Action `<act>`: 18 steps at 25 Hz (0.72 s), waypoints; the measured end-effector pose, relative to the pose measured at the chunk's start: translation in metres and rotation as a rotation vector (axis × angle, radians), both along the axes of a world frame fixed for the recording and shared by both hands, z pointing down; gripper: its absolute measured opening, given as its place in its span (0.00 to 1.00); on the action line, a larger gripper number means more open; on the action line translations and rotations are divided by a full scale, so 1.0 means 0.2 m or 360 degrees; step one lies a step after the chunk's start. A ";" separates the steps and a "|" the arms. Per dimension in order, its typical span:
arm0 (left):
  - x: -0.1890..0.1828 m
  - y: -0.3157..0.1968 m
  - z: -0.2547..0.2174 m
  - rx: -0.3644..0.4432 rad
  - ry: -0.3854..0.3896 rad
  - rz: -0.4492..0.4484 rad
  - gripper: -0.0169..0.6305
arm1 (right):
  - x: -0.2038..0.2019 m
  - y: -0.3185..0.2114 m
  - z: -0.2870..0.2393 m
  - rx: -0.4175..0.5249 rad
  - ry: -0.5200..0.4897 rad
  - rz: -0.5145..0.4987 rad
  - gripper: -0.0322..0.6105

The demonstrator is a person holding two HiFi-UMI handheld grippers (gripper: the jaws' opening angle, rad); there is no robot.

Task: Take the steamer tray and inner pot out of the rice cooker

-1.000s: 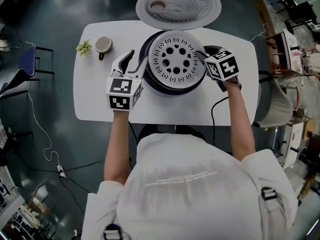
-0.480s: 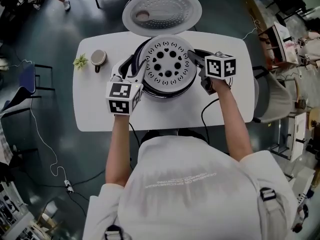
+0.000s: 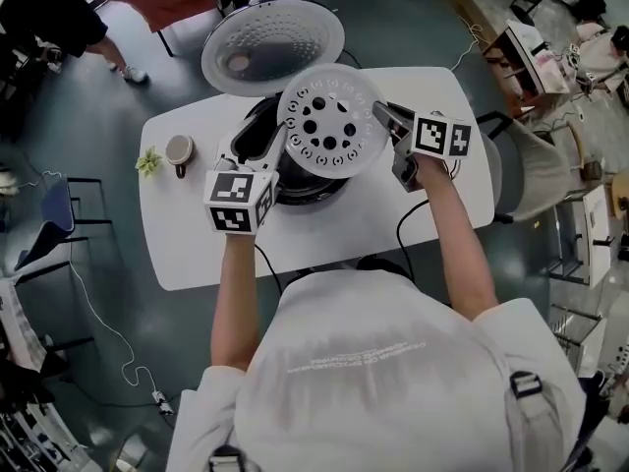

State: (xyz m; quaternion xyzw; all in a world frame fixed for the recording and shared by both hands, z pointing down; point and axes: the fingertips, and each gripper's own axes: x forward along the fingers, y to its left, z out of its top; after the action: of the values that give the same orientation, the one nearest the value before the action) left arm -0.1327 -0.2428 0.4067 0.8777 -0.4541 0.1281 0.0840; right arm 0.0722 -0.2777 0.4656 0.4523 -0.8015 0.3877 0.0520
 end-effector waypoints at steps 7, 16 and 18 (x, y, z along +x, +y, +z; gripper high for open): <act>0.26 0.01 -0.07 0.0023 0.0074 0.0138 0.31 | 0.32 0.11 -0.03 0.0022 0.0011 0.0191 0.14; 0.73 0.04 0.01 -0.0057 0.0046 0.0407 0.31 | 0.91 0.38 0.04 -0.0018 0.0082 0.0544 0.14; 0.84 0.05 0.04 -0.0081 0.0030 0.0446 0.31 | 1.04 0.43 0.06 -0.0023 0.0087 0.0605 0.14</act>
State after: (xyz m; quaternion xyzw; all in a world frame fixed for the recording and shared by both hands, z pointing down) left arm 0.0356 -0.2320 0.4146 0.9312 -0.3230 0.1417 0.0917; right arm 0.2800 -0.1920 0.4769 0.6056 -0.6970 0.3839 0.0028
